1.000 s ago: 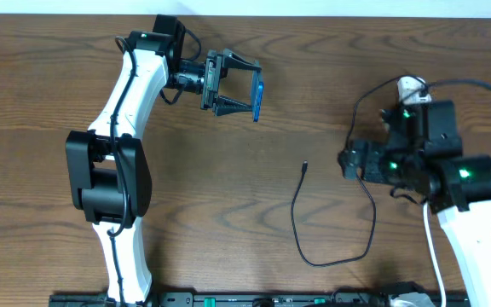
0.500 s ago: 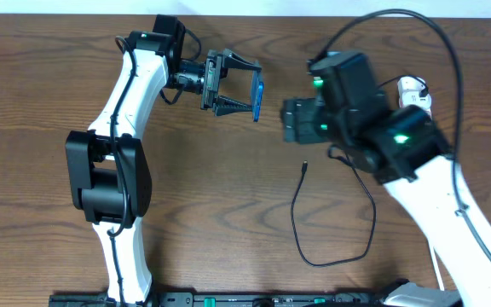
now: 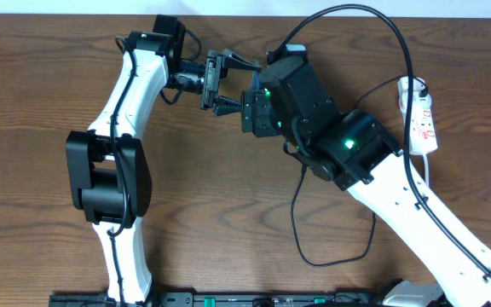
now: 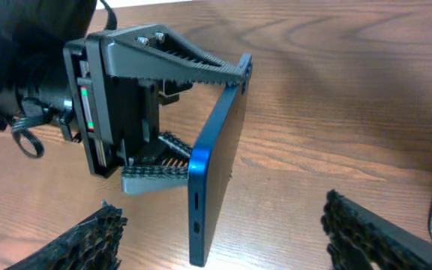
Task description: Plug charger to phone and switch on socket
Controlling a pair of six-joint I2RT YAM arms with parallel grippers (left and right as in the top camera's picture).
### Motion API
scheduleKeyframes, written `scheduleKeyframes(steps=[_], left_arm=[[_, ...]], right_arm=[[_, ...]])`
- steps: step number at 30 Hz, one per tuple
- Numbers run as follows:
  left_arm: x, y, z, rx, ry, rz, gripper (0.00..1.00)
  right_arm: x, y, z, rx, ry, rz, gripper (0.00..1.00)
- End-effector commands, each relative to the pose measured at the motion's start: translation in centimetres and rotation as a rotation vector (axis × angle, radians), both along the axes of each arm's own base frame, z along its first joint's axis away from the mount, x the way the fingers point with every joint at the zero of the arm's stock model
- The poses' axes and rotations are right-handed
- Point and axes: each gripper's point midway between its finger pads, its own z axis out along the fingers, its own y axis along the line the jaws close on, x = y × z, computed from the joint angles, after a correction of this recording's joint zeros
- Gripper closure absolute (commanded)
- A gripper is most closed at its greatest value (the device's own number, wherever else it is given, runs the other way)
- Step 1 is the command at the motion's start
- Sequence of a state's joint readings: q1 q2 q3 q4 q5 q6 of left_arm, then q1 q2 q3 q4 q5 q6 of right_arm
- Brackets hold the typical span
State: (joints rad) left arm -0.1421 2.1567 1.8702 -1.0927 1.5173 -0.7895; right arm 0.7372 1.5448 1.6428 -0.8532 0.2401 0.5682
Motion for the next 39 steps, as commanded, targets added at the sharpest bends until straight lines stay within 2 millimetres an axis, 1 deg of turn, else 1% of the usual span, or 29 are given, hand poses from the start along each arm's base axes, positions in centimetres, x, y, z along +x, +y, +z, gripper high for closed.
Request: scheduleKeyframes(steps=[1, 3, 7, 9, 11, 15, 18, 21, 26, 30, 35, 39], left_arm=[[-0.3, 0.1, 1.8, -0.056, -0.005, -0.002, 0.31], [-0.3, 0.1, 1.8, -0.056, -0.005, -0.002, 0.31], [-0.3, 0.1, 1.8, -0.055, -0.005, -0.002, 0.31], [-0.3, 0.1, 1.8, -0.055, -0.005, -0.002, 0.31], [-0.3, 0.1, 1.8, -0.055, -0.005, -0.002, 0.31], [-0.3, 0.1, 1.8, -0.055, -0.005, -0.002, 0.31], [-0.3, 0.1, 1.8, -0.055, -0.005, -0.002, 0.31], [-0.3, 0.1, 1.8, -0.055, -0.005, -0.002, 0.31], [-0.3, 0.1, 1.8, -0.055, -0.005, -0.002, 0.31], [-0.3, 0.1, 1.8, -0.055, -0.005, -0.002, 0.31], [-0.3, 0.1, 1.8, -0.055, -0.005, -0.002, 0.31], [-0.3, 0.1, 1.8, -0.055, -0.005, -0.002, 0.31]], right_arm=[[1.3, 0.0, -0.8, -0.043, -0.025, -0.094, 0.22], [1.4, 0.1, -1.2, -0.033, -0.013, -0.109, 0.28], [1.4, 0.2, -1.3, -0.034, -0.012, -0.110, 0.36], [1.5, 0.2, -1.3, -0.034, -0.013, -0.111, 0.43], [1.5, 0.2, -1.2, -0.031, -0.016, -0.111, 0.44], [1.7, 0.0, -1.1, -0.037, -0.026, -0.122, 0.56], [1.8, 0.1, -1.2, -0.037, -0.027, -0.123, 0.56], [2.0, 0.2, -1.2, -0.037, -0.035, -0.128, 0.62], [2.2, 0.2, -1.2, -0.037, -0.038, -0.131, 0.66], [2.1, 0.3, -1.3, -0.038, -0.033, -0.128, 0.66], [2.0, 0.9, -1.6, -0.036, -0.031, -0.115, 0.64], [2.4, 1.2, -3.0, -0.056, -0.007, -0.120, 0.64]])
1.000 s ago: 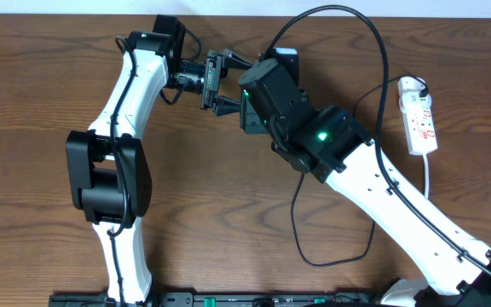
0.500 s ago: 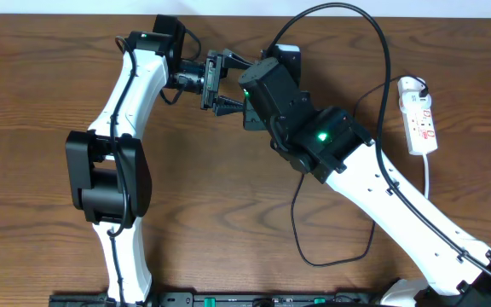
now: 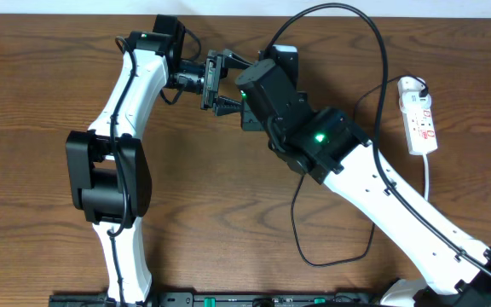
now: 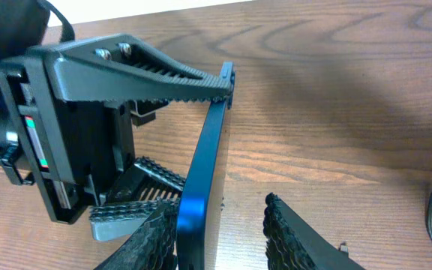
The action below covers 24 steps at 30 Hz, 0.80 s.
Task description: Plug charger to phone and switch on socket
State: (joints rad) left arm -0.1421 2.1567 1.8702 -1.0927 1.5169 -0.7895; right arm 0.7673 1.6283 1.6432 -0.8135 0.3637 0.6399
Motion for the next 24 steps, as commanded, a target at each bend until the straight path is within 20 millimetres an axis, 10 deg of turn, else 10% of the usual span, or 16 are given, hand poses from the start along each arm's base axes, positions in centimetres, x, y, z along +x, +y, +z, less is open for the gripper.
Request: scheduleKeyframes(steps=[1, 24], left_arm=[[-0.3, 0.1, 1.8, -0.055, -0.005, -0.002, 0.31], [-0.3, 0.1, 1.8, -0.054, -0.006, -0.002, 0.31]], right_arm=[[0.6, 0.6, -0.9, -0.016, 0.006, -0.014, 0.65], [1.1, 0.8, 0.0, 0.004, -0.012, -0.024, 0.65]])
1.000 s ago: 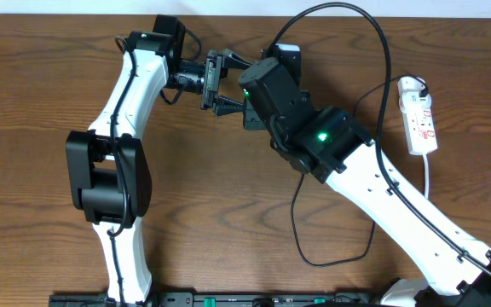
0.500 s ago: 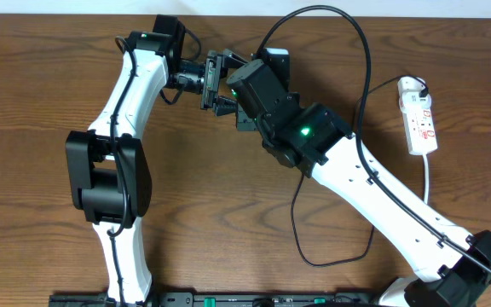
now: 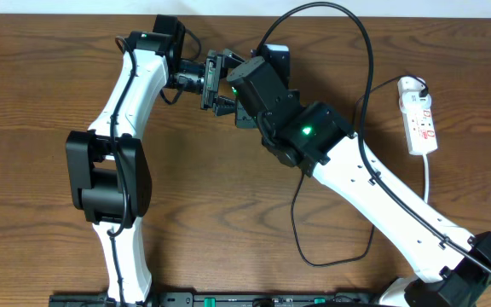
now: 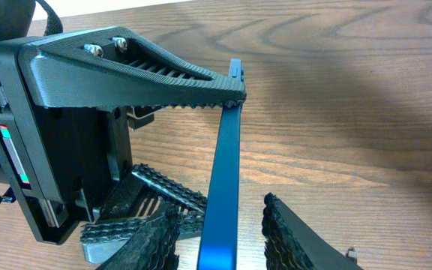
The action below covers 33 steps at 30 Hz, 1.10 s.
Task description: Plug charger to phone and switch on socket
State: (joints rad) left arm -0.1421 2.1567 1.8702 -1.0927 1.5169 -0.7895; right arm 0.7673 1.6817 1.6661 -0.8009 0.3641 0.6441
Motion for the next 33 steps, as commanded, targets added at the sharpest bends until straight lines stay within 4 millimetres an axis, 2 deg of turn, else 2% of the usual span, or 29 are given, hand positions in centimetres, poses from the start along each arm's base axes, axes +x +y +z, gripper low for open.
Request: scheduleKeyframes(steps=[1, 11, 22, 28, 31, 32, 33], left_arm=[[-0.3, 0.1, 1.8, -0.054, -0.006, -0.002, 0.31], [-0.3, 0.1, 1.8, -0.054, -0.005, -0.002, 0.31], [-0.3, 0.1, 1.8, -0.054, 0.003, -0.002, 0.31], [-0.3, 0.1, 1.8, -0.054, 0.002, -0.002, 0.31], [-0.3, 0.1, 1.8, -0.054, 0.003, -0.001, 0.29], [-0.3, 0.1, 1.8, -0.054, 0.003, -0.001, 0.23], [-0.3, 0.1, 1.8, -0.054, 0.003, -0.001, 0.21]], right_arm=[[0.1, -0.1, 1.2, 0.013, -0.025, -0.021, 0.65], [-0.1, -0.4, 1.3, 0.001, -0.014, -0.021, 0.78], [-0.2, -0.3, 1.3, 0.002, -0.013, -0.020, 0.99], [-0.1, -0.3, 1.4, 0.007, -0.013, -0.025, 0.99], [0.4, -1.2, 1.6, 0.036, -0.025, -0.105, 0.99], [0.7, -1.8, 1.8, 0.044, -0.038, -0.152, 0.99], [0.9, -2.2, 1.9, 0.052, -0.046, -0.185, 0.99]])
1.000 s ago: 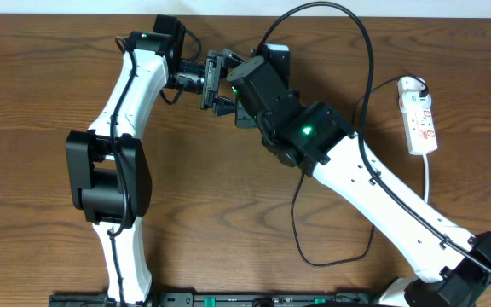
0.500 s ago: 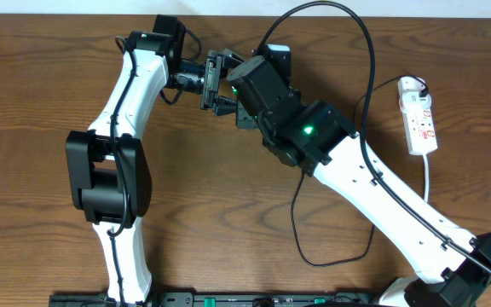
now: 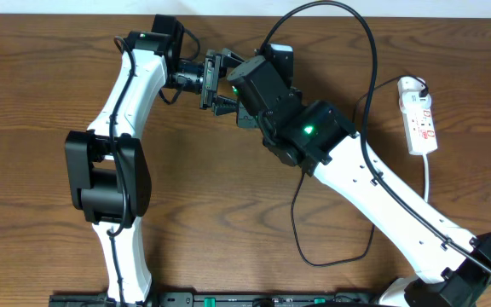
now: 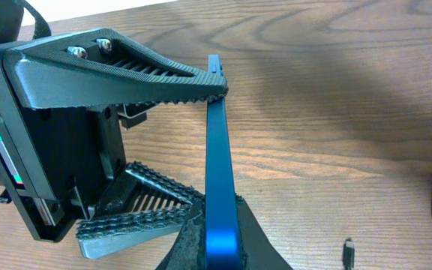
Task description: Plug charger to phone and switch on socket
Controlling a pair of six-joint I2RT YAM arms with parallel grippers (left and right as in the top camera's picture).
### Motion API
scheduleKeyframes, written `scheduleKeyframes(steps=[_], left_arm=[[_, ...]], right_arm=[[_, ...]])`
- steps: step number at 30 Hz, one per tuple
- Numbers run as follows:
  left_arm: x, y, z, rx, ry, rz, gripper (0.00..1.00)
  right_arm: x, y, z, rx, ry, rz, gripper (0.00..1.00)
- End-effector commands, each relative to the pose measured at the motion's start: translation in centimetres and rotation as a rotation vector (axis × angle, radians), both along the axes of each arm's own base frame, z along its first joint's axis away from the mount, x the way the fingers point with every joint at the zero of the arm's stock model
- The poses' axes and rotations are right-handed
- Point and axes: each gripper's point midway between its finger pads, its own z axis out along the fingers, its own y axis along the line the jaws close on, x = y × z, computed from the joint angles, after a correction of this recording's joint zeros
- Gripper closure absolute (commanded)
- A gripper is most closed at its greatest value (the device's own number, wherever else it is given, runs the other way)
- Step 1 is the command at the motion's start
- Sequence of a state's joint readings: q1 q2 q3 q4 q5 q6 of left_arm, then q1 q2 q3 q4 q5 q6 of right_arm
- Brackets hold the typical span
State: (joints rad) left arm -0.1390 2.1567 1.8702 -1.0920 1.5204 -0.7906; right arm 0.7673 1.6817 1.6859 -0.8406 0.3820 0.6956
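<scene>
A blue phone (image 4: 217, 161) stands on edge above the wooden table (image 4: 351, 90). My left gripper (image 4: 207, 146) is shut on it, one ribbed finger at the phone's top end and the other low on its left. My right gripper (image 4: 220, 244) is shut on the phone's near edge, a black pad on each face. In the overhead view the left gripper (image 3: 222, 83) meets the right gripper (image 3: 242, 95) at the table's far middle, and the phone is hidden between them. The charger's small plug (image 4: 347, 253) lies loose on the table. The white socket strip (image 3: 421, 115) lies at the far right.
The black charger cable (image 3: 297, 230) loops on the table under my right arm, and another stretch arcs over the arm toward the socket strip. Part of the cable shows at the right wrist view's edge.
My right gripper's fingers stood apart on either side of the phone's near edge; now they are shut on it. The left gripper still holds the phone in about the same place.
At first the left gripper held the phone up while my right gripper stood wide open, short of it. Then the right fingers were on either side of the phone's edge, narrower, and stayed so. Now they grip the phone together with the left gripper.
</scene>
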Motion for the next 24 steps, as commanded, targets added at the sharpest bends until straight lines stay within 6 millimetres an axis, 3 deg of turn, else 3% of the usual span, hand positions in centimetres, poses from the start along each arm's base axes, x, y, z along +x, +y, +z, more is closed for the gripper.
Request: scheduleKeyframes(steps=[1, 7, 10, 20, 24], left_arm=[[-0.3, 0.0, 1.8, -0.050, 0.002, -0.004, 0.18], [-0.3, 0.0, 1.8, -0.039, 0.091, 0.003, 0.17], [-0.3, 0.0, 1.8, -0.027, 0.186, 0.010, 0.24], [-0.3, 0.0, 1.8, -0.016, 0.268, 0.017, 0.28], [-0.3, 0.0, 1.8, -0.013, 0.290, 0.019, 0.37]], right_arm=[[1.5, -2.5, 2.0, 0.058, -0.076, -0.206, 0.98], [3.0, -5.5, 2.9, 0.380, -0.081, -0.563, 0.98], [3.1, -5.9, 2.9, 0.510, -0.066, -0.676, 0.98], [2.2, -3.1, 1.9, 0.873, 0.132, -0.850, 0.98], [2.0, -2.0, 1.7, 0.949, 0.203, -0.868, 0.98]])
